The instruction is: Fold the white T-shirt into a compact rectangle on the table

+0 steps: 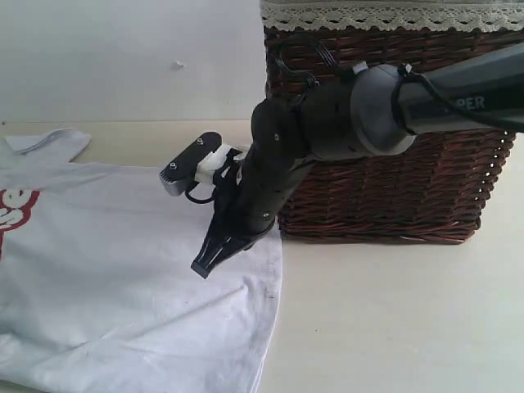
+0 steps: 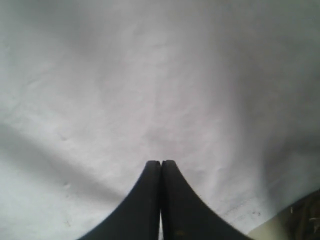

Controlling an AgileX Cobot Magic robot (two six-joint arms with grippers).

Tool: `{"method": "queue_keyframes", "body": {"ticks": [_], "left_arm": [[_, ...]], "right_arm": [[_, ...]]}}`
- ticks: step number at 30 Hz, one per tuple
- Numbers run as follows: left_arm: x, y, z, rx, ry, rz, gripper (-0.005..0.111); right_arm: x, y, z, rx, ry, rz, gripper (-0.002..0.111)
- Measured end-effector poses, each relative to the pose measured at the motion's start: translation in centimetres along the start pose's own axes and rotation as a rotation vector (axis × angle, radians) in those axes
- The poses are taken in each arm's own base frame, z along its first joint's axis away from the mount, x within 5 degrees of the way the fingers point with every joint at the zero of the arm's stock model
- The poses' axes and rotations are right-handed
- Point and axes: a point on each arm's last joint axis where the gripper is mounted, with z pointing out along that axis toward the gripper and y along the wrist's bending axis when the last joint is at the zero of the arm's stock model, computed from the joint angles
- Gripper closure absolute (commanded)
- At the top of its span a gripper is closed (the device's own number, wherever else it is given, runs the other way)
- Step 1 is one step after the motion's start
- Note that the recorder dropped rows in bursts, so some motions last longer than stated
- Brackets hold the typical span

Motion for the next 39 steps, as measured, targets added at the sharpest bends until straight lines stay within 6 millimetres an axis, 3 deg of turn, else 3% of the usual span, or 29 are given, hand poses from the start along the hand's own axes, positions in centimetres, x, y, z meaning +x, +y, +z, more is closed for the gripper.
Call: {"method": "queue_keyframes", "body": {"ticks": [3, 9, 13, 19, 24, 33, 36, 39], "left_arm": [[0.2, -0.1, 0.8, -0.013, 0.037, 0.001, 0.107], [1.1, -0.1, 2.8, -0.105, 0.203, 0.050, 0.107], [2.0, 1.0, 3.5, -0.233, 0.350, 0.076, 0.107], [2.3, 1.1, 3.7, -0.226, 0.407, 0.146, 0.107], [0.4, 0.9, 2.5, -0.188, 0.298, 0.105, 0.107], [-0.7, -0.1, 0.7, 0.006, 0.117, 0.086, 0.107], [-1.2, -0.4, 0.2, 0.056, 0.081, 0.095, 0.107], [-1.6, -0.6, -0.5, 0.103, 0.013, 0.088, 0.107]], "right_arm": [[0.1, 0.0, 0.6, 0.002, 0.000, 0.001, 0.108], [1.7, 0.0, 4.5, -0.023, 0.092, 0.012, 0.108], [1.4, -0.5, 4.7, -0.016, 0.082, 0.020, 0.108], [1.6, -2.0, 4.7, -0.009, 0.070, 0.067, 0.108], [1.8, -2.8, 4.6, -0.027, 0.057, 0.117, 0.108], [1.5, -2.7, 4.5, -0.072, 0.047, 0.098, 0.108], [0.6, -2.4, 3.7, -0.120, 0.043, 0.096, 0.108], [-0.6, -2.0, 1.7, -0.176, -0.014, 0.079, 0.108]]}}
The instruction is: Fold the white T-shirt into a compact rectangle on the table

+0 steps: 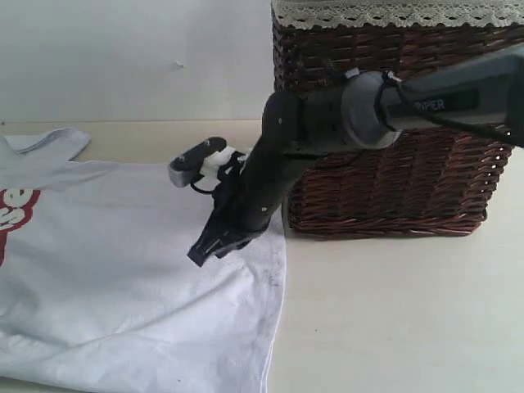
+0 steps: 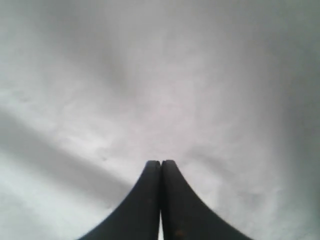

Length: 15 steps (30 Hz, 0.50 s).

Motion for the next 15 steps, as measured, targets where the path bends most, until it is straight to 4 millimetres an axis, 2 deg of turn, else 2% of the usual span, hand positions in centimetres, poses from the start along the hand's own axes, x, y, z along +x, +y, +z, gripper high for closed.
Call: {"method": "queue_keyframes", "body": {"ticks": [4, 8, 11, 15], "left_arm": [[-0.7, -0.4, -1.2, 0.069, -0.095, 0.011, 0.107], [-1.5, -0.9, -2.4, 0.152, -0.213, 0.010, 0.107], [-2.0, -1.2, -2.9, 0.194, -0.298, -0.006, 0.107], [-2.8, -1.4, -3.3, 0.229, -0.376, -0.034, 0.107]], "right_arm": [[-1.7, 1.9, -3.8, -0.033, -0.088, -0.044, 0.108], [-1.9, 4.0, -6.5, -0.047, -0.124, -0.090, 0.108], [-1.0, 5.4, -6.7, -0.043, -0.131, -0.105, 0.108], [0.5, 7.2, -5.3, -0.049, -0.076, -0.153, 0.108]]}}
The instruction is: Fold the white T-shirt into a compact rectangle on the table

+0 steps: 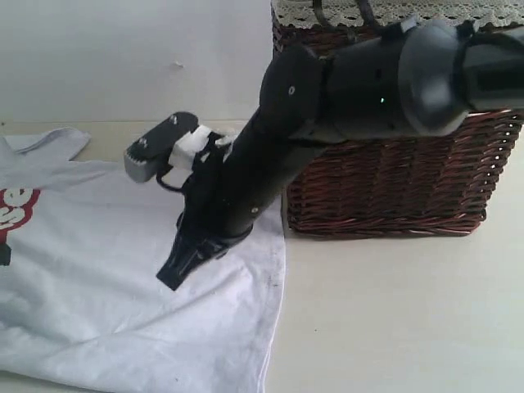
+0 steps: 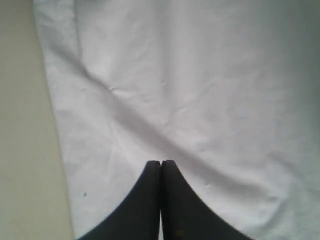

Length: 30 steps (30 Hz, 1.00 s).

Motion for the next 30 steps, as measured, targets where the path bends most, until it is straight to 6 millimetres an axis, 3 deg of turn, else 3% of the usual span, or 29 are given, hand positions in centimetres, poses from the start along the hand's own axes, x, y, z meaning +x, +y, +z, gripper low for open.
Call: {"method": "queue_keyframes", "body": {"ticks": [4, 7, 11, 19, 30], "left_arm": [[-1.1, -0.2, -0.4, 0.017, -0.060, 0.008, 0.107], [-1.9, -0.2, -0.7, 0.022, -0.103, 0.009, 0.107], [-3.0, 0.3, 1.0, 0.016, -0.115, -0.013, 0.107], [-6.3, 0.6, 6.2, 0.003, -0.055, -0.022, 0.107], [-13.1, 0.8, 10.0, 0.000, -0.119, 0.019, 0.107]], "right_arm": [[1.7, 0.7, 2.6, 0.001, 0.097, -0.018, 0.108], [3.4, 0.1, 4.7, 0.025, 0.208, 0.003, 0.108], [5.6, -0.2, 6.5, 0.020, 0.328, 0.036, 0.108], [6.0, -0.2, 6.8, 0.035, 0.320, 0.051, 0.108], [5.5, -0.5, 6.9, 0.068, 0.260, 0.046, 0.108]]}}
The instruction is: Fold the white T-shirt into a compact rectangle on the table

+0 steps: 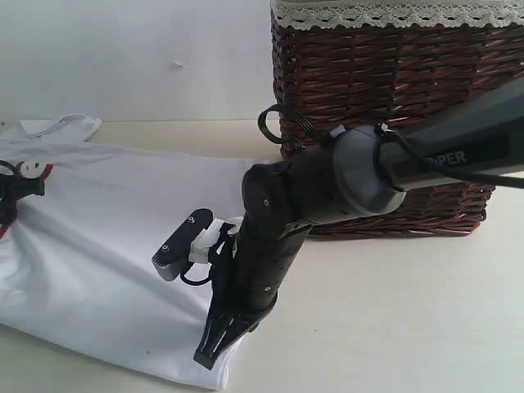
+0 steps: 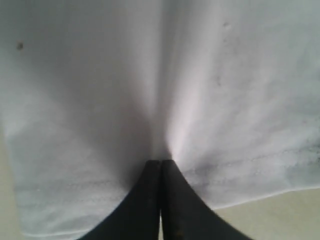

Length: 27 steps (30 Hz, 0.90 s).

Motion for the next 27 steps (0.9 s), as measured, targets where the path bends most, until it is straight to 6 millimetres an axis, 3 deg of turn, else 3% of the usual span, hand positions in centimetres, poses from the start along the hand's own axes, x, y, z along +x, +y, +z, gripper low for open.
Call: {"method": "queue_keyframes", "body": {"ticks": [8, 11, 13, 15, 16, 18, 21, 24, 27], "left_arm": [[-1.3, -0.1, -0.3, 0.000, 0.006, 0.040, 0.107], [-0.8, 0.0, -1.1, -0.001, 0.025, 0.067, 0.107], [0.4, 0.1, -2.2, -0.003, 0.071, 0.074, 0.107], [1.1, 0.2, -4.6, -0.004, 0.070, 0.078, 0.106], [0.9, 0.3, -7.0, -0.003, 0.021, 0.076, 0.104], [1.0, 0.3, -10.6, -0.003, -0.031, 0.117, 0.092], [2.5, 0.3, -14.0, -0.004, -0.034, 0.163, 0.073], [6.6, -1.5, -14.2, 0.028, 0.086, 0.395, 0.062], [10.5, -4.0, -13.4, 0.085, 0.179, 0.705, 0.048]], "right_arm": [[-0.2, -0.1, -0.1, 0.006, -0.014, -0.019, 0.108], [-0.7, -0.1, -0.5, 0.007, -0.026, -0.023, 0.108], [-1.2, 0.1, -2.2, 0.018, -0.071, -0.029, 0.106], [-1.8, 0.5, -5.6, 0.035, -0.159, -0.034, 0.101], [-2.2, 0.9, -8.0, 0.044, -0.223, -0.037, 0.099], [-2.4, 1.5, -11.8, 0.062, -0.321, -0.047, 0.096], [-1.8, 2.7, -17.3, 0.084, -0.443, -0.068, 0.095], [-0.2, 4.2, -22.9, 0.100, -0.564, -0.085, 0.095], [2.2, 5.8, -26.9, 0.092, -0.603, -0.114, 0.095]]}}
